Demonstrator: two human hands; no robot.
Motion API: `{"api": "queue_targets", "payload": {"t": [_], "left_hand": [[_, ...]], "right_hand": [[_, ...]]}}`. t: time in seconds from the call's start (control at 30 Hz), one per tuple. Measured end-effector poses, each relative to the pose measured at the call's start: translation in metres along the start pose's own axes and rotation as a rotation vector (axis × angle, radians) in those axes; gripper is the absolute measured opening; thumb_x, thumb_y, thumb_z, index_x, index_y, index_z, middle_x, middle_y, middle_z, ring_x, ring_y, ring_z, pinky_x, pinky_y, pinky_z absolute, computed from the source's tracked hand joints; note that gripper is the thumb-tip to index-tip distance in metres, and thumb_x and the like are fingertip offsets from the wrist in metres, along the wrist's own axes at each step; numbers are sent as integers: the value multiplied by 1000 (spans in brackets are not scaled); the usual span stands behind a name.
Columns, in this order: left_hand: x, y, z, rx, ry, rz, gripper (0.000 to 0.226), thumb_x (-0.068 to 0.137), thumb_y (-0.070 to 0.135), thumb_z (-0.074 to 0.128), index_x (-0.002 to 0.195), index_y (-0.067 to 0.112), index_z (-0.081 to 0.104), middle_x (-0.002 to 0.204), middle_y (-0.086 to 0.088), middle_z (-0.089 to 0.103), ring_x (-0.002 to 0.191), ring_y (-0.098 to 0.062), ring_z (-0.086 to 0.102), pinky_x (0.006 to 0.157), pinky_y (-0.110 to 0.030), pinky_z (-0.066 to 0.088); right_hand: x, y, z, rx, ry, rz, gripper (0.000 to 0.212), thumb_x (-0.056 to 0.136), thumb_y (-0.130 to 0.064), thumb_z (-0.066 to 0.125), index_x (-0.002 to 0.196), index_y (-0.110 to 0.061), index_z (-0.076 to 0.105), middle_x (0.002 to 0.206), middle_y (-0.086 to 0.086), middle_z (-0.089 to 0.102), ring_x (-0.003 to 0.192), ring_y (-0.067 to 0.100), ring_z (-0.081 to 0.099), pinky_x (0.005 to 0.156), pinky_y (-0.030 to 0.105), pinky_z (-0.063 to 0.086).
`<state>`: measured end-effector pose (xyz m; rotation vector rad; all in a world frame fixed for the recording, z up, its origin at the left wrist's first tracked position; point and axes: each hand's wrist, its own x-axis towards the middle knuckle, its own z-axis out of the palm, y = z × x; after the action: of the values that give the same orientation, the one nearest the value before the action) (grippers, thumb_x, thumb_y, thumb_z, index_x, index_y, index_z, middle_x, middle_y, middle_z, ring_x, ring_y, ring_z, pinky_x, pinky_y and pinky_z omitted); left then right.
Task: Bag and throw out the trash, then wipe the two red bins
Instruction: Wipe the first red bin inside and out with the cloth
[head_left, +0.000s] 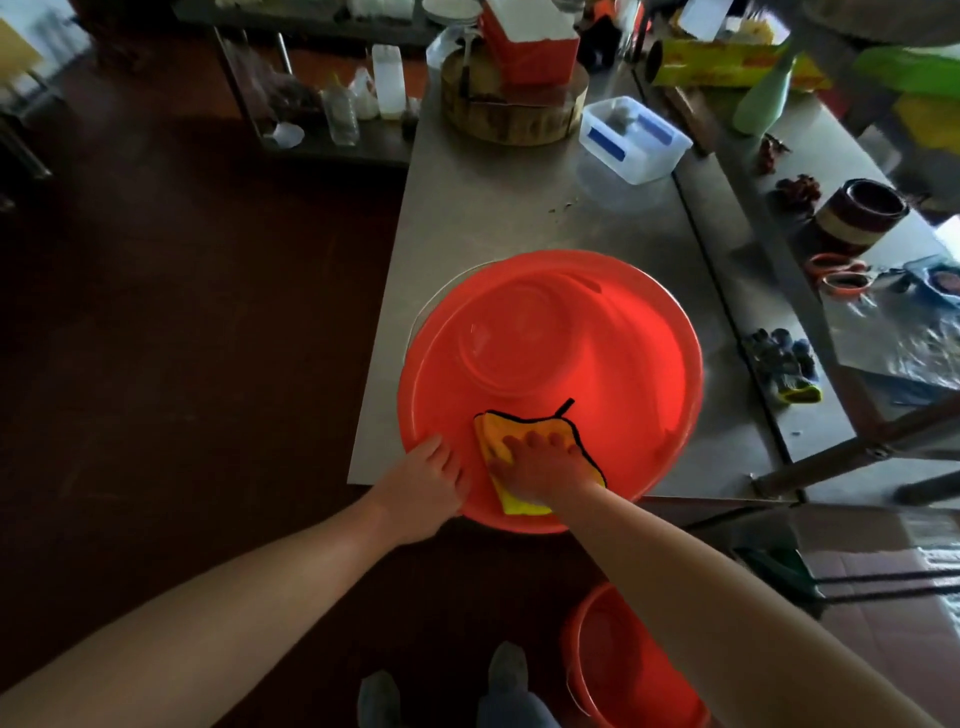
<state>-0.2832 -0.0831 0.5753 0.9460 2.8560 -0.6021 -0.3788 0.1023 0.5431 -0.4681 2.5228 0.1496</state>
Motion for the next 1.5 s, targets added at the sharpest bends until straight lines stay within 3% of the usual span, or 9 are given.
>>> {"api": "queue_targets", "payload": {"t": [0.37, 0.47, 0.57, 0.8, 0.93, 1.17, 1.27, 1.4, 1.5], "left_hand": [[-11, 5, 2, 30, -64, -24, 47, 88, 35, 65, 121, 2, 67, 120, -26, 67, 109, -43, 64, 105, -55, 43], [-9, 8, -5, 48, -78, -25, 41, 92, 32, 56, 120, 5, 68, 121, -24, 67, 110, -41, 65, 105, -52, 44], [-4, 8, -13, 55, -75, -26, 44, 90, 41, 59, 119, 9, 70, 117, -23, 69, 107, -40, 66, 101, -50, 45], [6, 14, -17, 53, -117, 34, 55, 99, 49, 47, 139, 10, 54, 126, -22, 62, 114, -41, 59, 106, -52, 39], [0, 12, -15, 57, -124, 46, 57, 102, 47, 42, 145, 10, 46, 136, -23, 54, 124, -43, 51, 112, -55, 29], [-8, 18, -22, 87, -131, 56, 56, 103, 42, 46, 144, 4, 46, 139, -24, 54, 126, -42, 51, 114, -56, 27], [-6, 19, -27, 107, -144, 65, 56, 103, 43, 44, 143, 5, 45, 137, -23, 54, 123, -41, 52, 112, -55, 28], [-3, 18, -33, 137, -103, 110, 53, 101, 47, 44, 139, 11, 50, 129, -20, 57, 116, -39, 54, 108, -53, 32], [0, 19, -34, 145, -124, 117, 51, 101, 46, 45, 139, 13, 50, 131, -20, 55, 119, -41, 52, 109, -54, 30]], "right_hand": [[84, 39, -7, -78, 21, -41, 62, 99, -65, 32, 151, -31, 39, 159, 12, 32, 147, 39, 25, 117, 55, 19], [90, 58, -24, -179, 81, -13, 64, 92, -61, 45, 145, -26, 50, 146, 13, 50, 138, 29, 41, 115, 44, 31], [85, 63, -27, -323, 26, -25, 59, 100, -56, 33, 155, -33, 35, 164, 16, 24, 153, 36, 15, 123, 56, 3], [52, 5, 7, 54, -91, -41, 71, 99, -67, 28, 161, -38, 8, 169, 9, 7, 154, 44, 5, 121, 62, 8], [32, 9, 13, 173, -39, -169, 74, 94, -72, 29, 159, -40, 15, 168, 4, 15, 153, 36, 12, 122, 57, 13], [27, 79, -8, -463, 5, -10, 67, 98, -58, 38, 159, -38, 20, 170, 11, 6, 154, 43, -4, 121, 62, -6], [20, 89, -20, -578, 8, 27, 68, 99, -56, 37, 160, -35, 16, 170, 12, 4, 154, 44, -6, 120, 64, -8], [-6, 62, -2, -271, -10, 14, 65, 98, -58, 40, 158, -35, 27, 169, 12, 11, 154, 45, -1, 121, 63, -2], [-17, 25, 17, 6, -111, 14, 66, 101, -62, 26, 161, -38, 11, 170, 5, 1, 154, 43, -3, 122, 59, 3]]}}
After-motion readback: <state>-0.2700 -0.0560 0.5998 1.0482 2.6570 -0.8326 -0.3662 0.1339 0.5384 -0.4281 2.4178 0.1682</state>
